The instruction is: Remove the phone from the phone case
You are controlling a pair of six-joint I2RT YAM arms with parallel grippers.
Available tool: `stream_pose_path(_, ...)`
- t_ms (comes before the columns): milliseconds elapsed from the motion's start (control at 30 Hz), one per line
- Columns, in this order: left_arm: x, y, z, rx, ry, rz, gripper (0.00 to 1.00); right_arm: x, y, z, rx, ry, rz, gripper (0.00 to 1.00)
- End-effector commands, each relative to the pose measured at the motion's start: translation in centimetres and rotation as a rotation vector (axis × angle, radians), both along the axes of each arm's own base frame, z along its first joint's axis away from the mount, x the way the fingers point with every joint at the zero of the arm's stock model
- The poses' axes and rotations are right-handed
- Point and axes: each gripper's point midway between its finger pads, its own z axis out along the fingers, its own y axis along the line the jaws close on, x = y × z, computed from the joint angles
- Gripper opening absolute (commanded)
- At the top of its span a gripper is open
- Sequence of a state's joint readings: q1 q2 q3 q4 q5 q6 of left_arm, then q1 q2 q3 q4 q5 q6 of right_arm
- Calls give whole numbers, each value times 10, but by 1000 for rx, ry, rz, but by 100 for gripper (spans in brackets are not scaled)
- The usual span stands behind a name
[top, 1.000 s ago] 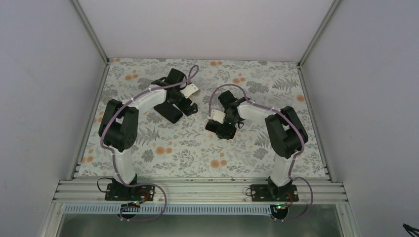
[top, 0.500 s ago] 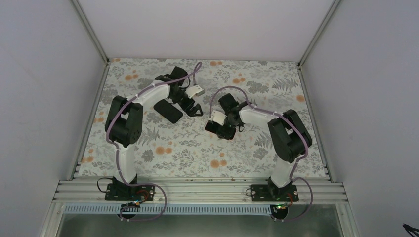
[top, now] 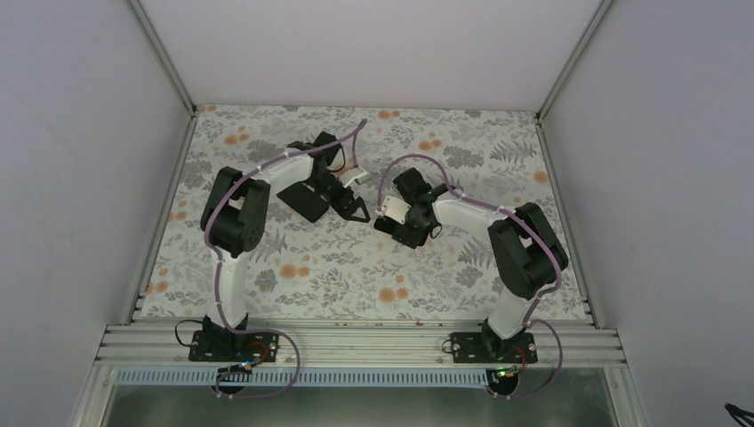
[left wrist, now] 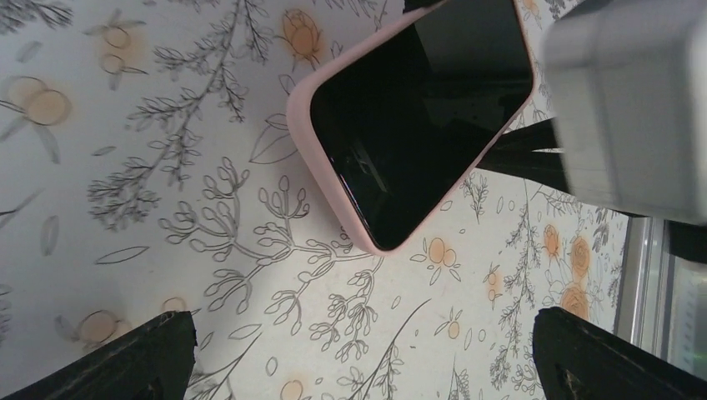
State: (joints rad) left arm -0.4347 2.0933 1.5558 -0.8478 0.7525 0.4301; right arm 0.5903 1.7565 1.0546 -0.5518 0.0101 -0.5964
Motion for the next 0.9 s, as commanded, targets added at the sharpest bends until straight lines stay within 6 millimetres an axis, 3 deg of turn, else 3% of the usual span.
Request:
stream_pose_path(0,-4,-17,0,-60,27,-32,100,15,21,41,66,-101,10,70)
stream_pose_path(367,13,-31,-1,-103,42,-26,100,7,45,67,97,-127,64,71)
stream_pose_path(533,1,-37,1,-145,86,-70,99,7,49,70,98,-142,71,71)
stream_pose_path(867,-24,-50,22,-273,166,-176,81,12,57,102,160,-213,82,70)
